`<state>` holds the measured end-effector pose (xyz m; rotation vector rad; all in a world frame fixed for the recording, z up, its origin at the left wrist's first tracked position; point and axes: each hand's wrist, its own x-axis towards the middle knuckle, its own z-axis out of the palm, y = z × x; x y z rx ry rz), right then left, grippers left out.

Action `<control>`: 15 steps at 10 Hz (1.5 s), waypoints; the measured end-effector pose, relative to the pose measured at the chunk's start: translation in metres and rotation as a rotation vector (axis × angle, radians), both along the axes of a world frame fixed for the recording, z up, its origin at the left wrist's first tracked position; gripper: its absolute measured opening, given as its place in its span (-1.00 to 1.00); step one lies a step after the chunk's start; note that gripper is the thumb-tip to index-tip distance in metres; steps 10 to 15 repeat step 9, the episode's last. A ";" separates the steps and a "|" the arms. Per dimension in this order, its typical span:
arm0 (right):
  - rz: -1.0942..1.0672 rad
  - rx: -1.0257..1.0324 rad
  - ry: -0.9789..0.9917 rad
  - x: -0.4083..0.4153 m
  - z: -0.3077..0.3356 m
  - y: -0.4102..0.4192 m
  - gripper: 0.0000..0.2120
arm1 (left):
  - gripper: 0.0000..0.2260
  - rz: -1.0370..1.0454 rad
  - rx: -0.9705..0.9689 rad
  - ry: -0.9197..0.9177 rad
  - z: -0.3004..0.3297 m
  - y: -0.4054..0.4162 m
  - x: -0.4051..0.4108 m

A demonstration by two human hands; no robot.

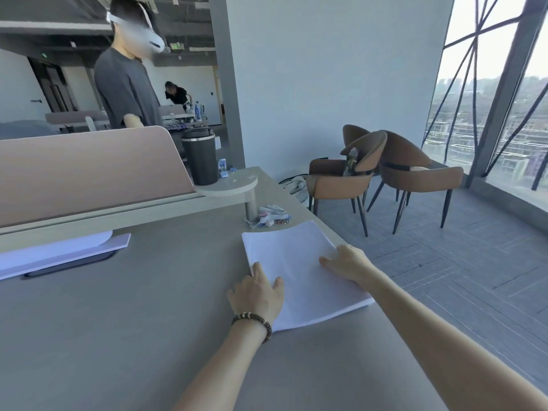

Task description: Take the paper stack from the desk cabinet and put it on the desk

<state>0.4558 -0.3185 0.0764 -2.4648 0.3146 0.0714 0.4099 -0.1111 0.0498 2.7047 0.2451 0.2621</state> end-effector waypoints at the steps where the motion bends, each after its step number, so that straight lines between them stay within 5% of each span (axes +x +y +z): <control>1: 0.030 -0.092 0.017 0.012 0.004 0.001 -0.49 | -0.52 0.059 0.064 0.006 -0.002 -0.007 0.011; 4: 0.077 -0.378 -0.144 0.016 -0.005 0.010 -0.38 | -0.50 0.125 0.137 -0.049 -0.013 -0.013 0.024; 6: 0.056 -0.469 -0.252 0.006 0.005 0.016 -0.49 | -0.31 0.081 0.039 0.042 0.004 -0.006 0.014; 7: 0.082 -0.285 -0.363 -0.016 0.029 0.025 -0.48 | -0.26 0.017 -0.152 0.001 0.036 0.006 -0.010; 9: 0.126 0.053 -0.876 -0.145 0.122 0.043 -0.54 | -0.51 -0.411 -0.613 -0.511 0.161 0.056 -0.148; 15: 0.126 0.053 -0.876 -0.145 0.122 0.043 -0.54 | -0.51 -0.411 -0.613 -0.511 0.161 0.056 -0.148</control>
